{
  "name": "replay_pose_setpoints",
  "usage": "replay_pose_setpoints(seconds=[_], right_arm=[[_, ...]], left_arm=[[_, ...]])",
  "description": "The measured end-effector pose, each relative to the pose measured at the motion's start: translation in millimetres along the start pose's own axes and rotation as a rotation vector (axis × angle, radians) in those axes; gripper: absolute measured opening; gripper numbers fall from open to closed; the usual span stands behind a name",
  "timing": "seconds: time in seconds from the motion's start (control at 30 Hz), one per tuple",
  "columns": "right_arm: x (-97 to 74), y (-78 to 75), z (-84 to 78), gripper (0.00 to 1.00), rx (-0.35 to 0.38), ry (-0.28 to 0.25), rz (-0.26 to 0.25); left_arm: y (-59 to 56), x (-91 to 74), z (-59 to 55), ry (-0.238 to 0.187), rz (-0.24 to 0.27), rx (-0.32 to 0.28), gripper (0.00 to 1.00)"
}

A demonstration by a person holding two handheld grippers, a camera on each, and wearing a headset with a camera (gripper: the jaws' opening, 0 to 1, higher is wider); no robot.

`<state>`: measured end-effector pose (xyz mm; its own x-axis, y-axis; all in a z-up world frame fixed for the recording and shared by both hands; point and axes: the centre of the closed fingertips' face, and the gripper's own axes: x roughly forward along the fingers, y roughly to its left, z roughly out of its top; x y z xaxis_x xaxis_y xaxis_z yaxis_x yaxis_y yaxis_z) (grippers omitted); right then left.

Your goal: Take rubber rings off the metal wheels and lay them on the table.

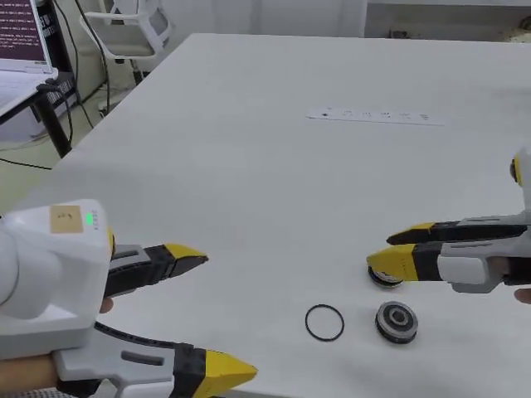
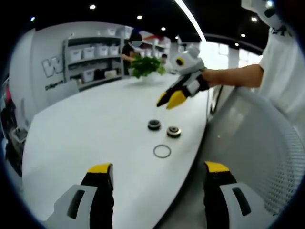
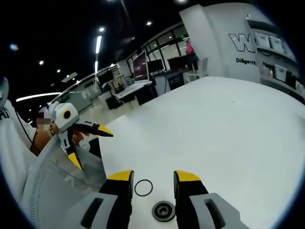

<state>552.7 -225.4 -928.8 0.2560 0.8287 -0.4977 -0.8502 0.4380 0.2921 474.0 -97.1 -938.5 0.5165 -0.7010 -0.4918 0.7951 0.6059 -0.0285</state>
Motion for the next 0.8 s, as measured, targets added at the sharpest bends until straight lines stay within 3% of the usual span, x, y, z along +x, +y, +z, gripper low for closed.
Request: replay_pose_setpoints(seconds=[0.2,0.3,0.37,0.53,0.67,0.8], right_arm=[[-4.8,-14.2,-20.1,0.29,0.061,0.011,-0.047],[-1.6,-12.9,-32.6,0.28,0.099,0.023,-0.029],[-0.3,-12.1,-43.5,0.28,0.069,0.076,-0.025],[1.4,-11.6,-61.5,0.27,0.017,0.142,-0.017],[2.0,-9.7,-65.8,0.29,0.004,0.15,0.001],[2.7,-8.4,-68.7,0.31,-0.015,0.163,0.015]], left_arm=[[-0.3,0.0,-0.4,0.004,0.0,0.002,0.78],[-0.5,-0.2,-0.1,0.006,0.002,0.009,0.77],[-1.4,-0.4,0.9,0.007,0.001,0.021,0.77],[-4.7,0.3,2.5,0.023,-0.013,0.062,0.78],[-9.9,-0.3,12.6,-0.01,-0.034,0.079,0.76],[-11.2,0.9,21.0,-0.004,-0.039,0.111,0.77]])
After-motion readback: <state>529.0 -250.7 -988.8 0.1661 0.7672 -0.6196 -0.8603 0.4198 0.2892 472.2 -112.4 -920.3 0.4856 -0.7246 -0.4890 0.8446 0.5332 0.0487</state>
